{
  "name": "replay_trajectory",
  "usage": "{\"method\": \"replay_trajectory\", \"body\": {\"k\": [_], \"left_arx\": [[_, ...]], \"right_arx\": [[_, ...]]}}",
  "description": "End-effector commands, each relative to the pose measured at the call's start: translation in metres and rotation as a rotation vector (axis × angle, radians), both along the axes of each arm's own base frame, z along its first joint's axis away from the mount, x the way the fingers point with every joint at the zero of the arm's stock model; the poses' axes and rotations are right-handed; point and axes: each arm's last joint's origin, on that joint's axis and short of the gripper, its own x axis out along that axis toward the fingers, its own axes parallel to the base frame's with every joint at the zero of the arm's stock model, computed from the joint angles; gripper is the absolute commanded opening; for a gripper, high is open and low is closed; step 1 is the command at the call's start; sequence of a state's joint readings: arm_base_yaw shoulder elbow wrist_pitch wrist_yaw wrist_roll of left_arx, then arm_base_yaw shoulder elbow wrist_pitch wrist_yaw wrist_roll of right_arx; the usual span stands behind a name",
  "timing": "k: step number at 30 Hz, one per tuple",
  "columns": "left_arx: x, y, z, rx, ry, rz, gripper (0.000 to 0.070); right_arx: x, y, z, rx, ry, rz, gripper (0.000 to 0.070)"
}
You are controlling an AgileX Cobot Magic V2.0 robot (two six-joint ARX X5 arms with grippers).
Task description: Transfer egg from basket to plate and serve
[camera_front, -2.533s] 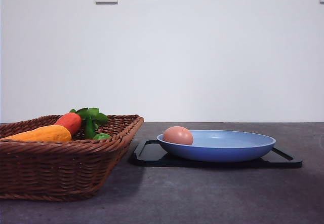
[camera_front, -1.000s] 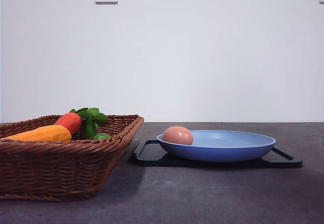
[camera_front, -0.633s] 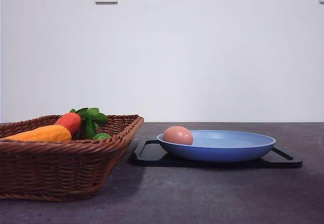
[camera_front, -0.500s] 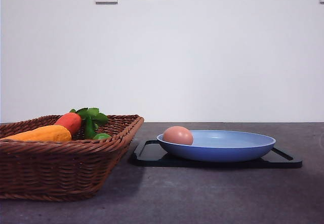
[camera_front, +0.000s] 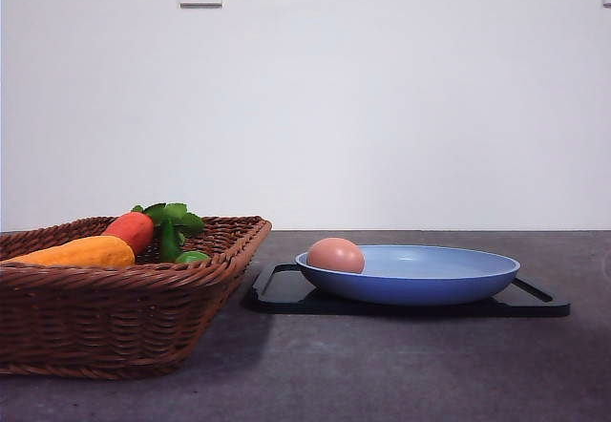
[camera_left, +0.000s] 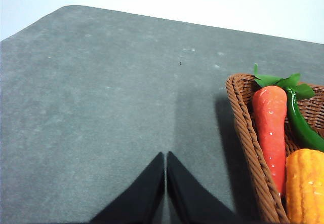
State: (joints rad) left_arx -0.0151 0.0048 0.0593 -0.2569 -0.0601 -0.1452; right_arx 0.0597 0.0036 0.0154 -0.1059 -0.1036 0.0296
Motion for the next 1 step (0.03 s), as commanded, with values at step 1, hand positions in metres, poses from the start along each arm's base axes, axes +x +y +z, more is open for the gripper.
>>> {"method": "replay_trajectory", "body": {"k": [1], "left_arx": [[0.0006,0.0001,-0.0065,-0.002,0.023,0.002,0.0000]], "right_arx": [[0.0004,0.0001,-0.0011,-0.004,-0.004,-0.001,0.0000]]}}
